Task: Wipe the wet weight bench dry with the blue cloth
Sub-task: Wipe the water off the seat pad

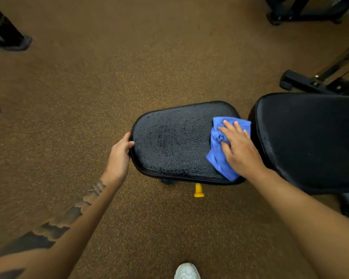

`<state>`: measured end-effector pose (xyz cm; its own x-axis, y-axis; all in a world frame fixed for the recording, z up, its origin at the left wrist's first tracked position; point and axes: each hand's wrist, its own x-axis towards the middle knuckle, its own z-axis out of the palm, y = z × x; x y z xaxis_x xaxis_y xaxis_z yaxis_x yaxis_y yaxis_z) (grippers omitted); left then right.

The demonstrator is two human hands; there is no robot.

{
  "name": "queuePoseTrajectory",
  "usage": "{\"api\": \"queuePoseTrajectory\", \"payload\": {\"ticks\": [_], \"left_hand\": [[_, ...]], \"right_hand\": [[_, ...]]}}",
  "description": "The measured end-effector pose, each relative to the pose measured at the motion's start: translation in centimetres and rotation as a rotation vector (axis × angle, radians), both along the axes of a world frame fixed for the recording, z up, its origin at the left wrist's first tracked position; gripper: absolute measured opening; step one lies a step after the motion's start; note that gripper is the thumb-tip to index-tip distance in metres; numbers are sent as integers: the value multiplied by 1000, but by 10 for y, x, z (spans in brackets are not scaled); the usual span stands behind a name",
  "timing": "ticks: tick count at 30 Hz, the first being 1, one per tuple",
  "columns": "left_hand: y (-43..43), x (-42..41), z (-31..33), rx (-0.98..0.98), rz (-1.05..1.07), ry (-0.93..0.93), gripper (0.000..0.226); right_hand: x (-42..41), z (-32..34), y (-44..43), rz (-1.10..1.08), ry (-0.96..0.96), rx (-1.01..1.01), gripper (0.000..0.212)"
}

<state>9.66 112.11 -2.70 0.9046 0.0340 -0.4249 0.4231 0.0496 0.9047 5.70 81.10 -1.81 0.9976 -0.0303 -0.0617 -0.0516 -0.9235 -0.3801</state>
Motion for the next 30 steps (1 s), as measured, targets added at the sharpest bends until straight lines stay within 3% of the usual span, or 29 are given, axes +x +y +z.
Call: {"api": "queuePoseTrajectory", "payload": {"ticks": [4,8,13,18,21,25,28,30], "left_hand": [[2,2,-2,10,7,9,50],[-2,-1,2,15,14,2,47],[-12,-4,11,-1,40,10,43],[-13,-4,13,-2,41,-1,44],[-11,-2,8,2,23,1,41],[-1,-2,1,34,17,24,44],[3,-2,3,32,3,9,53],[2,-2,0,32,10,23,43]], "right_hand": [[65,-5,27,-144,-43,-39,44],[94,-1,79,6,-11,-38,46],[42,-3,134,334,-70,19,48],[-28,-7,98,453,-105,-24,48],[-40,-9,55,351,-99,-42,49],[-16,-7,16,15,-96,-21,50],[24,-5,19,-130,-91,-24,51],[51,-4,34,-162,-85,-36,49]]}}
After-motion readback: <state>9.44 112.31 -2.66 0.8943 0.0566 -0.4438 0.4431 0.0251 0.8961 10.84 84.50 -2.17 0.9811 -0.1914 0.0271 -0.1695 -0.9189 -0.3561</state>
